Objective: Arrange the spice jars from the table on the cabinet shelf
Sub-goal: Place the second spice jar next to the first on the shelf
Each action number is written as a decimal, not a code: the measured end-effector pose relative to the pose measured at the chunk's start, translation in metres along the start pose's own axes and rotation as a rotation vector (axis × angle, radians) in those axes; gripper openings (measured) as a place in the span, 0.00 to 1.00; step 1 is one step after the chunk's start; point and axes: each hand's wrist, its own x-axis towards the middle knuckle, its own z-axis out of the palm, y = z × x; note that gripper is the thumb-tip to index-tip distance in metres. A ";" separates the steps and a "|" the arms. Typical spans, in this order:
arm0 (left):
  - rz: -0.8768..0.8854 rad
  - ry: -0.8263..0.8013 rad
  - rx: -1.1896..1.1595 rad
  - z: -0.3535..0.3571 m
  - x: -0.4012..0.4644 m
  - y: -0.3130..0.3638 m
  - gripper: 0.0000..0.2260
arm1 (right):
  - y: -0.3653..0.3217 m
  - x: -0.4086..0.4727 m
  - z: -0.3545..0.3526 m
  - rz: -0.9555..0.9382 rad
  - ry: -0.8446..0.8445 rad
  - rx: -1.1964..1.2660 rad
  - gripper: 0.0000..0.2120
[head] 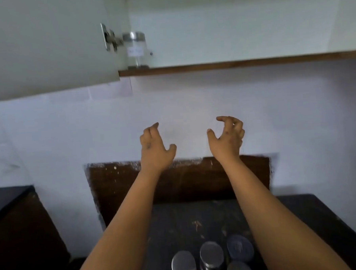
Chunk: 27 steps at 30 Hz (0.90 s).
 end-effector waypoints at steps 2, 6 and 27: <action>-0.050 -0.066 -0.028 0.011 -0.027 -0.017 0.31 | 0.031 -0.027 0.001 0.101 -0.046 -0.056 0.18; -0.186 -0.246 -0.093 0.045 -0.090 -0.045 0.30 | 0.078 -0.082 0.008 0.200 -0.237 -0.152 0.18; -0.348 -0.680 -0.143 0.113 -0.243 -0.108 0.28 | 0.129 -0.291 0.028 -0.101 -1.199 -1.100 0.22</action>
